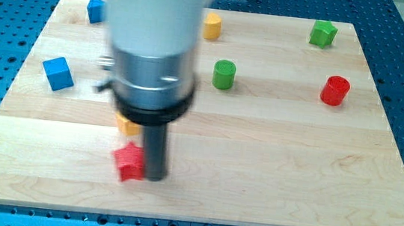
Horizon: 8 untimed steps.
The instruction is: Put the hexagon and green circle parallel to each other
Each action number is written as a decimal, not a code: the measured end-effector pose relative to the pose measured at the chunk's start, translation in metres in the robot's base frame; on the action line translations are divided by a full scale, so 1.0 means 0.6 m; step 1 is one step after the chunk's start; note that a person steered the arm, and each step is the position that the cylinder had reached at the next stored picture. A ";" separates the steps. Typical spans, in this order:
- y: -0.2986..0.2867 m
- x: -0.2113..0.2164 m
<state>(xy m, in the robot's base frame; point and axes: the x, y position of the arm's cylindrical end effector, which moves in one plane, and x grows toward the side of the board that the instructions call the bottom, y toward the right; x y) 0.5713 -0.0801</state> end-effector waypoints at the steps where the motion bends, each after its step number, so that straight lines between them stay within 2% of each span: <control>1: -0.138 0.000; 2: -0.173 -0.025; 3: -0.176 -0.050; 4: -0.162 -0.103; 5: -0.138 -0.137; 7: -0.018 -0.181; 8: 0.025 -0.105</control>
<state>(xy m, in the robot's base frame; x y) 0.5083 -0.0649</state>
